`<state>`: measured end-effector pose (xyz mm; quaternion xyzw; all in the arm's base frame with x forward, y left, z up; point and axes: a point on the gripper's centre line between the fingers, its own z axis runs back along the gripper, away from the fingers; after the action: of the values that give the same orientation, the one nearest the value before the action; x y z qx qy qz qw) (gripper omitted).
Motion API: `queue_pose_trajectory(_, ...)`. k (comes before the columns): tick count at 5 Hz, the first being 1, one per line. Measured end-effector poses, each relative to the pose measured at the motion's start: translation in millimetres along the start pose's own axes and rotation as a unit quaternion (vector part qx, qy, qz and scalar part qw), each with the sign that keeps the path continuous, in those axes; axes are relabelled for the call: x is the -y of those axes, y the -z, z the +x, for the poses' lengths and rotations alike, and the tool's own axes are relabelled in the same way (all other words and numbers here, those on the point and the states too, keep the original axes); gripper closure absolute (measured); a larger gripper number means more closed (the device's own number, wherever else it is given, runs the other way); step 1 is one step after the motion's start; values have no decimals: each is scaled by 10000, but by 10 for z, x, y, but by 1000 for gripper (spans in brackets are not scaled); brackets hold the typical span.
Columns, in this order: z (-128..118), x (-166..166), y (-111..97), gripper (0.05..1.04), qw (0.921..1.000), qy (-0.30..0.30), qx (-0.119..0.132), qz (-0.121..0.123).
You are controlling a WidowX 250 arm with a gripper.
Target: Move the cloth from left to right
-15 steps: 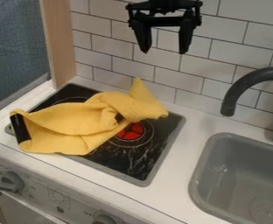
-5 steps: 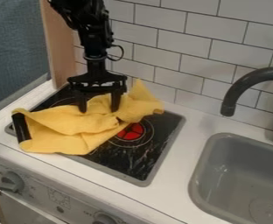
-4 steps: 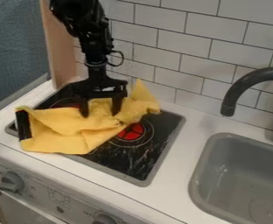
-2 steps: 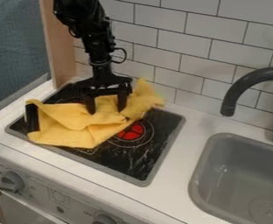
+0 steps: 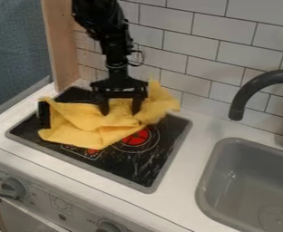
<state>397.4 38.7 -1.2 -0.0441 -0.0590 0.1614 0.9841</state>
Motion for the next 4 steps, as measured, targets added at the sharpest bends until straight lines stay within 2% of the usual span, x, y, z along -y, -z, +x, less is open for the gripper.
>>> queue_pose_trajectory(1, -358, 265, -12, 84, 9989, 396, -246, 9)
queue_pose_trajectory(2, -632, 377, -25, 84, 9971, 641, -416, 4)
queue_pose_trajectory(3, -890, 354, -79, 84, 9954, 783, -542, 124)
queue_pose_trajectory(4, -1075, 243, -116, 84, 9937, 840, -642, 371)
